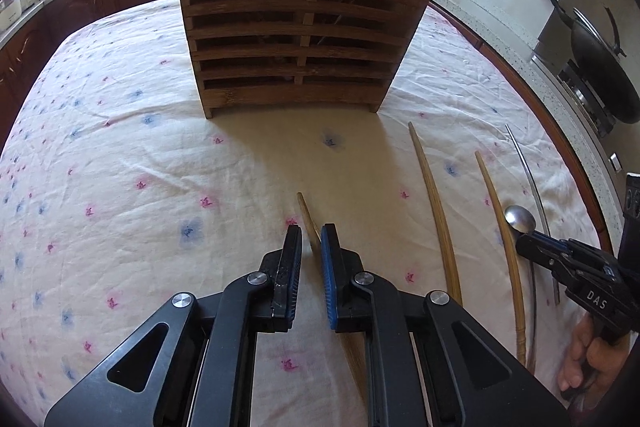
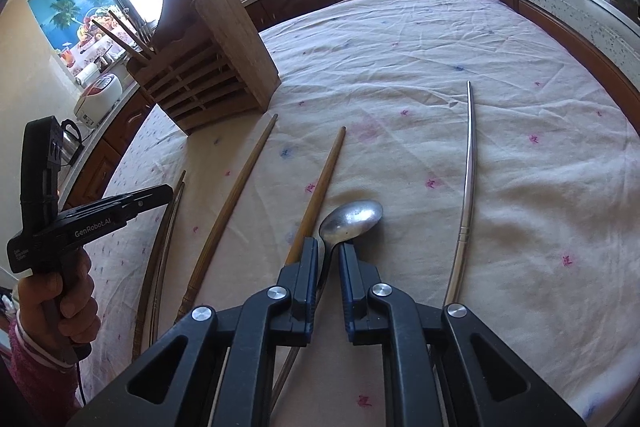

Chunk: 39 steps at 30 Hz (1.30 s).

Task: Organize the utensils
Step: 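Close the left tool on a wooden chopstick while the right tool grasps the metal spoon, then lift the chopstick and spoon and carry them over the wooden holder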

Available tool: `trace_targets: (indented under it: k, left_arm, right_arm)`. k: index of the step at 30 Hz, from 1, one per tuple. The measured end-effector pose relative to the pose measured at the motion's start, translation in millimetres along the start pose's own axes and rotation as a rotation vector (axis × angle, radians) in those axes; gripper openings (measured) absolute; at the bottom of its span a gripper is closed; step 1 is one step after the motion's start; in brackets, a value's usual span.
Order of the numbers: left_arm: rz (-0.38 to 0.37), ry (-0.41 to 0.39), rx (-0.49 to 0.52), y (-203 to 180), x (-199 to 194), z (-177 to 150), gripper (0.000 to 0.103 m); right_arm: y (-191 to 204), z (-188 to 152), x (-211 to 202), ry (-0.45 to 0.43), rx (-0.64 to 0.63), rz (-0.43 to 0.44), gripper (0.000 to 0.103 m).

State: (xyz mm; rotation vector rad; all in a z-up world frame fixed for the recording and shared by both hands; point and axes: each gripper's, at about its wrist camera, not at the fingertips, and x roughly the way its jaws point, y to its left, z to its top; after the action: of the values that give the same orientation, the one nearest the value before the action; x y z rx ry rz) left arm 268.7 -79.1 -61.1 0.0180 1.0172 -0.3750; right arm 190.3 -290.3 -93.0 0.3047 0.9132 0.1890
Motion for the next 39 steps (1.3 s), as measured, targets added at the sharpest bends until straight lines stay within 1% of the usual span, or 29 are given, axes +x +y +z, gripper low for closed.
trace_targets:
  k: [5,9,12,14,19,23,29,34,39]
  left_arm:
    - [0.028,0.014,0.038,-10.3,12.9,13.0,0.010]
    - [0.007,0.007,0.054,-10.3,15.9,16.2,0.008]
    - [-0.012,-0.009,0.045,-4.4,5.8,12.1,0.005]
    - [-0.011,-0.035,0.043,-1.9,-8.4,9.1,0.004]
    - [-0.049,-0.134,0.033,6.1,-61.8,2.6,0.004]
    - [-0.069,-0.231,0.041,6.0,-112.2,-0.5,0.004]
    - [-0.089,-0.342,0.063,7.3,-175.3,-2.9,0.004]
    - [-0.093,-0.409,0.076,10.9,-209.9,-7.4,0.004]
    - [-0.093,-0.477,0.062,18.0,-231.0,-6.7,0.004]
  right_arm:
    - [-0.1,-0.3,-0.6,0.003,0.002,0.002,0.011]
    - [-0.3,1.3,0.2,0.004,0.003,0.003,0.011]
    - [-1.0,2.1,-1.4,0.001,0.008,0.005,0.006]
    - [-0.4,2.6,-6.1,-0.011,0.014,0.024,0.004]
    - [11.4,7.2,-26.8,-0.059,-0.011,0.038,0.002]
    - [25.8,14.2,-51.6,-0.117,-0.041,0.053,0.002]
    - [47.9,28.5,-96.4,-0.218,-0.082,0.091,0.002]
    - [67.5,40.5,-125.7,-0.291,-0.127,0.111,0.002]
    - [80.5,53.6,-131.2,-0.318,-0.161,0.108,0.002]
